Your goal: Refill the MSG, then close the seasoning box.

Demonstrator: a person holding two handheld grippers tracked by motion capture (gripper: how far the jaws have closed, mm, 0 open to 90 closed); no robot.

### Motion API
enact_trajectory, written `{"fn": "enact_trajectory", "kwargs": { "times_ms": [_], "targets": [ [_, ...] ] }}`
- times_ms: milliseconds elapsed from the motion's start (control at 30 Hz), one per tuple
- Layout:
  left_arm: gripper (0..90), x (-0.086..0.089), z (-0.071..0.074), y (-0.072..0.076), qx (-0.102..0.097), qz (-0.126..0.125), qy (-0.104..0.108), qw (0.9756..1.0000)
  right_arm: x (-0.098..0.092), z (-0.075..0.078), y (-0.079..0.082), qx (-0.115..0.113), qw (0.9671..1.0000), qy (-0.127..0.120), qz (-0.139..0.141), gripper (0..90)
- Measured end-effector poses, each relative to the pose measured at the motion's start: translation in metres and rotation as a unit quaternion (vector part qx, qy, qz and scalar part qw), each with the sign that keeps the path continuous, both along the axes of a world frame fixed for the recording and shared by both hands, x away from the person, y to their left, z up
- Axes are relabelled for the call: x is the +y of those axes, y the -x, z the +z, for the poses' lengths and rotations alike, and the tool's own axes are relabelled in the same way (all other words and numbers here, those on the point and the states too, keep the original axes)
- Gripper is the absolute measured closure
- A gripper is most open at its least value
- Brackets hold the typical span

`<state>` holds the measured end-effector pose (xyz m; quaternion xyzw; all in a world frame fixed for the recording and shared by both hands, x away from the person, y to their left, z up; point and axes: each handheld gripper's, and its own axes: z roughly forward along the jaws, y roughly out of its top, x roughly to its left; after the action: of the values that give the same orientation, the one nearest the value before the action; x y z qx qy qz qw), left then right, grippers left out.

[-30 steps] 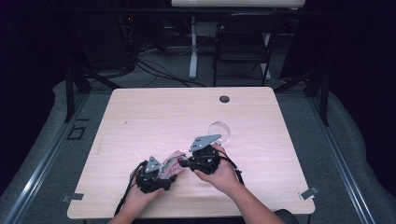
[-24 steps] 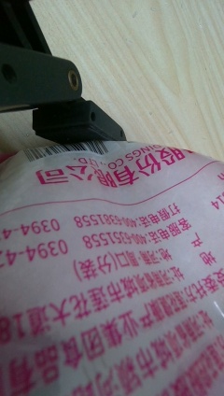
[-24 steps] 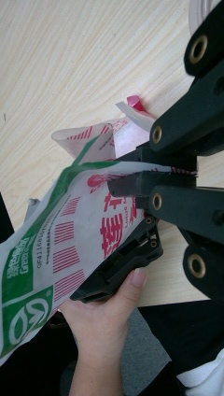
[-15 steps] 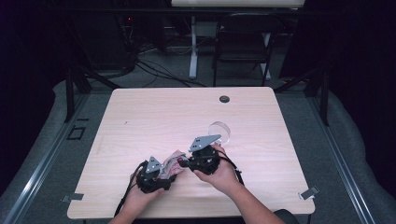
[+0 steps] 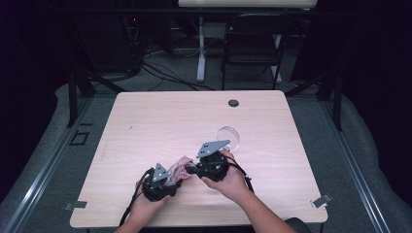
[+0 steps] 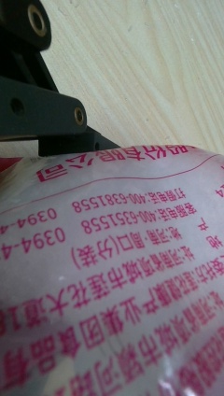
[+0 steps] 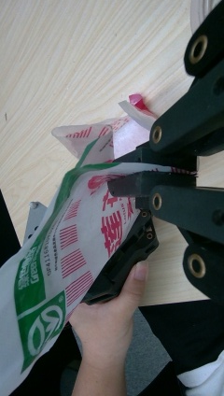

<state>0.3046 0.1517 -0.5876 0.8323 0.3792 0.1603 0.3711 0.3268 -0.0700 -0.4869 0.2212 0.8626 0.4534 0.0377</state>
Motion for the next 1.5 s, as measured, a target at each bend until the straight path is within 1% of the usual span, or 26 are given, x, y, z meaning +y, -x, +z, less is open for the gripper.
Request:
{"fn": "enact_trajectory", "kwargs": {
  "times_ms": [67, 100, 267, 333, 400, 667, 733, 767, 867, 900, 1100, 1300, 1333, 1367, 1500],
  "targets": [
    [50.0, 0.0, 0.0, 0.0, -0.001, 0.002, 0.0, 1.0, 0.0, 0.0, 0.0, 0.0, 1.0, 0.0, 0.001, 90.0],
    [50.7, 0.0, 0.001, 0.001, -0.004, 0.0, -0.004, 1.0, 0.0, 0.0, 0.0, 0.0, 1.0, 0.0, 0.0, 90.0],
    [53.5, -0.002, 0.002, 0.002, -0.011, 0.002, -0.002, 0.9999, -0.001, 0.001, 0.0, -0.001, 1.0, -0.001, 0.0, 90.0],
    [54.3, -0.002, 0.003, 0.002, -0.007, 0.0, -0.002, 1.0, -0.002, 0.002, -0.001, -0.001, 1.0, -0.004, -0.001, 90.0],
    [54.9, -0.003, 0.003, 0.003, -0.008, 0.0, -0.002, 1.0, -0.002, 0.002, 0.0, -0.002, 1.0, -0.005, -0.001, 90.0],
    [55.7, -0.003, 0.005, 0.003, -0.01, -0.001, -0.002, 0.9999, -0.003, 0.003, 0.0, -0.003, 1.0, -0.004, 0.0, 90.0],
    [55.8, -0.003, 0.005, 0.003, -0.012, -0.001, -0.003, 0.9999, -0.003, 0.004, 0.0, -0.002, 1.0, -0.006, 0.001, 90.0],
    [55.9, -0.003, 0.006, 0.003, -0.013, 0.002, 0.0, 0.9999, -0.003, 0.004, 0.0, 0.0, 0.9999, -0.01, 0.0, 90.0],
    [56.1, -0.002, 0.007, 0.003, -0.018, 0.003, 0.002, 0.9998, -0.004, 0.005, 0.0, 0.0, 0.9999, -0.012, 0.002, 90.0],
    [56.1, -0.002, 0.008, 0.003, -0.017, 0.0, -0.002, 0.9998, -0.004, 0.005, 0.0, 0.002, 0.9999, -0.016, 0.002, 90.0],
    [56.4, -0.001, 0.011, 0.004, -0.031, 0.007, -0.002, 0.9995, -0.005, 0.007, 0.001, 0.002, 0.9998, -0.018, 0.011, 90.0],
    [56.7, 0.0, 0.015, 0.004, -0.045, 0.01, -0.009, 0.9989, -0.005, 0.009, 0.002, 0.0, 0.9997, -0.019, 0.018, 90.0],
    [56.7, 0.0, 0.015, 0.004, -0.045, 0.01, -0.009, 0.9989, -0.005, 0.009, 0.002, 0.0, 0.9997, -0.019, 0.018, 90.0],
    [56.8, 0.001, 0.017, 0.004, -0.051, 0.012, -0.013, 0.9986, -0.005, 0.01, 0.002, -0.001, 0.9996, -0.02, 0.022, 90.0],
    [57.0, 0.002, 0.02, 0.004, -0.06, 0.014, -0.015, 0.998, -0.006, 0.011, 0.003, -0.002, 0.9995, -0.023, 0.023, 90.0]
  ]
}}
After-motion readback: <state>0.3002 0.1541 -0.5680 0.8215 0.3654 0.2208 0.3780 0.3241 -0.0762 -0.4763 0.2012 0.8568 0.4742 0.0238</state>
